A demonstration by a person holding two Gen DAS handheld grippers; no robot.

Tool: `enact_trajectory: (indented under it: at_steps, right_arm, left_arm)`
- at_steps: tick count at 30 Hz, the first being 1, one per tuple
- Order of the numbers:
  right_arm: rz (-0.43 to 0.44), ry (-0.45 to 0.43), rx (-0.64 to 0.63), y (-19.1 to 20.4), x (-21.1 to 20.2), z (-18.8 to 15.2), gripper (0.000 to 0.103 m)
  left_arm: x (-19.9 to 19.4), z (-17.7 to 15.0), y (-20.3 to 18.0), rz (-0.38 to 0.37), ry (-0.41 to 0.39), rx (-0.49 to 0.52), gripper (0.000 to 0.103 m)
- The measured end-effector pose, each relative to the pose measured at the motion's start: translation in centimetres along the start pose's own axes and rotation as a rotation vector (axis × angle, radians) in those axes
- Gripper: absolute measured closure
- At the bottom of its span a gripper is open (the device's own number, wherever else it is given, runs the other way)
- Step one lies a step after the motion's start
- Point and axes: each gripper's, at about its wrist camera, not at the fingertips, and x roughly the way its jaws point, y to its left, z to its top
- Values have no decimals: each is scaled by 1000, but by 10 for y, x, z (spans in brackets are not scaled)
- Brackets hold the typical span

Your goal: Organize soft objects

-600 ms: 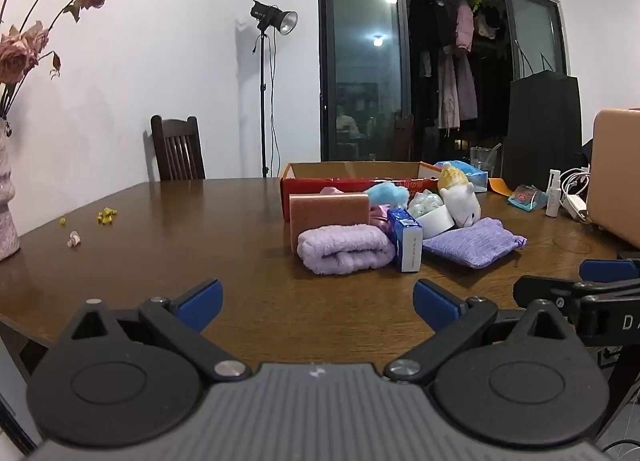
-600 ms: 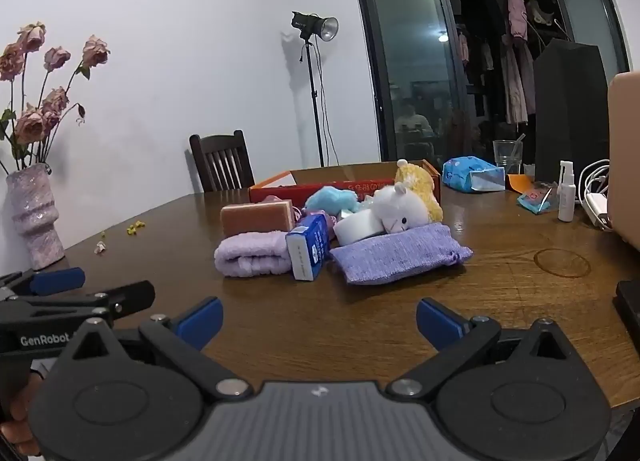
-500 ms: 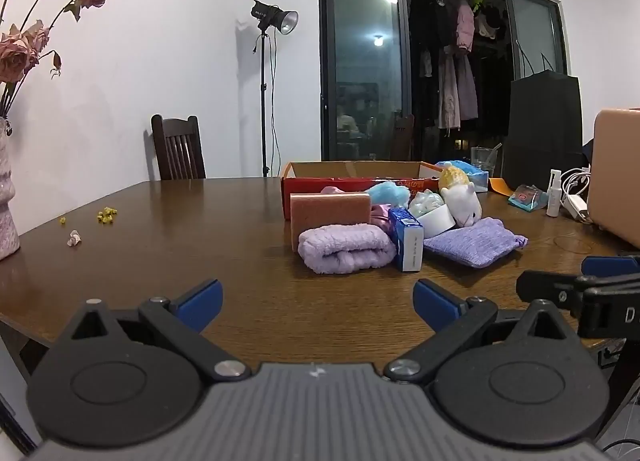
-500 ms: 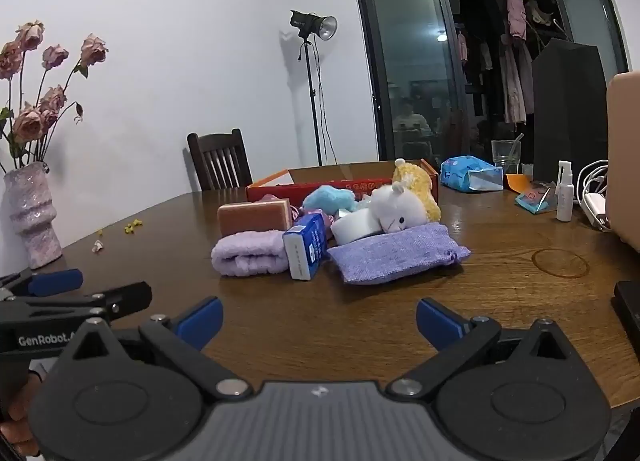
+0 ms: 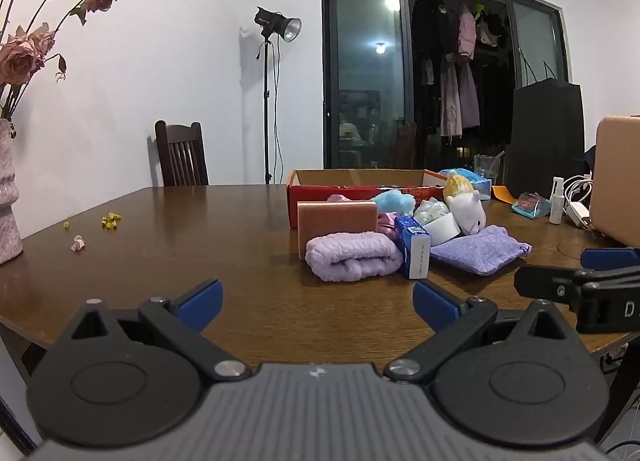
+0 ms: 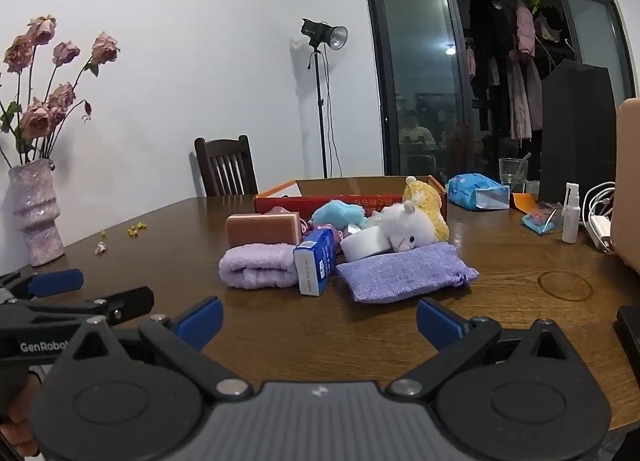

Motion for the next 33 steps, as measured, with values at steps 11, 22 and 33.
enact_trajectory:
  at_steps: [11,22,33]
  right_arm:
    - [-7,-4,18,-5,0,0,0]
    - [2,2,29,-5,0,-2,0]
    - [-1,1,39,-6,-1,-2,0]
  left_arm:
    - [2,1,-3,-3,-9,10,0]
    - [4,-1,-5,-16,-6,16,0]
    - [1,-2,-8,-21,-18,28,0]
